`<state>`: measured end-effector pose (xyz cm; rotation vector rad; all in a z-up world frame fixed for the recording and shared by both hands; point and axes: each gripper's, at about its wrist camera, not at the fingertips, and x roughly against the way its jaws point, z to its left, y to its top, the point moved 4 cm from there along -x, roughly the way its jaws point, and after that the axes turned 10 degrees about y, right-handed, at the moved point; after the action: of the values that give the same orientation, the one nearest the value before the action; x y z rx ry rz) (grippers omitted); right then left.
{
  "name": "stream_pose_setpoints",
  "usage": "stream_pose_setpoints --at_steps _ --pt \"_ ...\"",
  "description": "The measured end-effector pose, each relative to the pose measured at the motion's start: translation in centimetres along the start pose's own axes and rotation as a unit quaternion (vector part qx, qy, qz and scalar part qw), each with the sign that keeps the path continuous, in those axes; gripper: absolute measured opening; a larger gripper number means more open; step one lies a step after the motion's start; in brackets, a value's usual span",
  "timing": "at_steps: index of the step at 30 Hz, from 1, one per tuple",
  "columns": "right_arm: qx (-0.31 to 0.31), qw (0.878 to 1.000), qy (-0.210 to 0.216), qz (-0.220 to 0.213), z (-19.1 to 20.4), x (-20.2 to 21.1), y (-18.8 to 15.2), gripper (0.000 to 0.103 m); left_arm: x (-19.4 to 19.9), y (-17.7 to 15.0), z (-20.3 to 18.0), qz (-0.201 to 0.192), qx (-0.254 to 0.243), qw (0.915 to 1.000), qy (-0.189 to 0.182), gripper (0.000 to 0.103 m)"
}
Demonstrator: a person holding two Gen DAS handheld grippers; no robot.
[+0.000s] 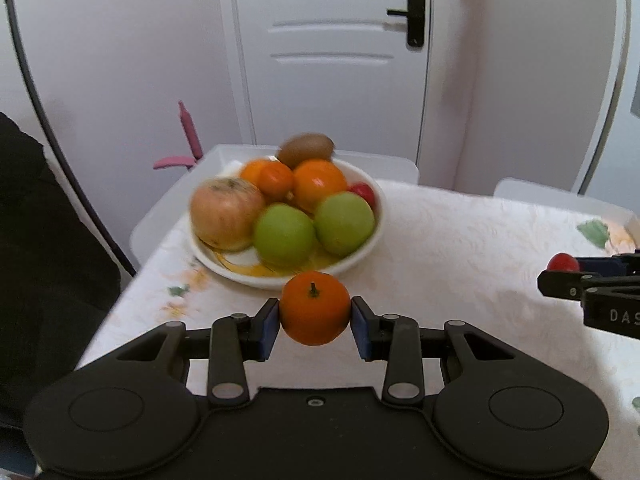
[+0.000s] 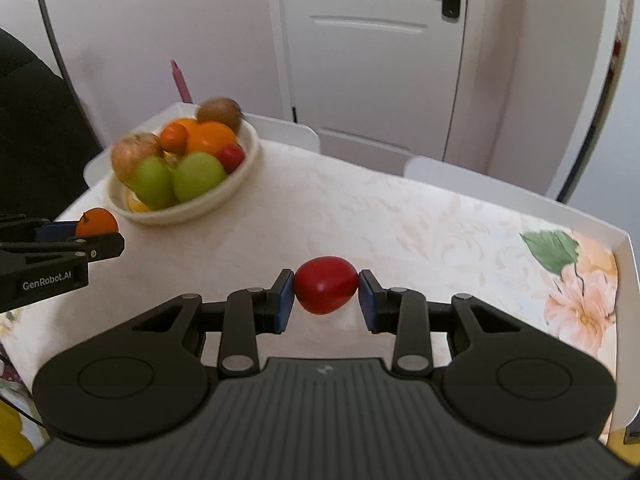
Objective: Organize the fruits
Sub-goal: 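Carry the mandarin to the bowl and release it with the left tool, then lower the red tomato into the bowl and open the right tool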
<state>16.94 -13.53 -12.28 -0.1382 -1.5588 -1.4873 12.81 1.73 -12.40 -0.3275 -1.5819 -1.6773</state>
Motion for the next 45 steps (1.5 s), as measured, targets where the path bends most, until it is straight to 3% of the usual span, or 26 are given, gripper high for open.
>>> stream_pose_setpoints --at_steps 7,19,35,36,37,39,45 --pt "0.007 1.0 0.011 -0.015 3.9 0.2 3.1 0.049 0.5 2.0 3.4 -0.01 -0.001 0.9999 -0.004 0.042" --pt "-0.003 1.0 0.013 -0.024 9.7 -2.8 6.6 0.049 -2.4 4.6 7.2 -0.014 -0.022 0.999 -0.036 0.042" --pt "-0.036 0.999 -0.017 -0.021 11.3 -6.0 7.5 0.049 -8.0 4.4 7.1 0.025 -0.075 0.9929 -0.089 0.043" --pt "-0.038 0.999 -0.019 -0.022 11.3 -6.1 7.6 0.049 -8.0 4.4 7.1 0.024 -0.075 0.9926 -0.092 0.052" --pt "-0.04 0.999 -0.021 -0.022 11.2 -6.1 7.6 0.049 -7.9 4.5 7.2 0.021 -0.076 0.9923 -0.095 0.069" --pt "-0.046 0.998 -0.024 -0.023 11.0 -6.2 7.8 0.049 -7.6 4.8 7.3 0.008 -0.077 0.9924 -0.095 0.085" --pt "-0.045 0.998 -0.027 -0.027 11.0 -6.4 8.8 0.049 -6.9 5.4 8.5 -0.003 -0.079 0.9926 -0.092 0.086"
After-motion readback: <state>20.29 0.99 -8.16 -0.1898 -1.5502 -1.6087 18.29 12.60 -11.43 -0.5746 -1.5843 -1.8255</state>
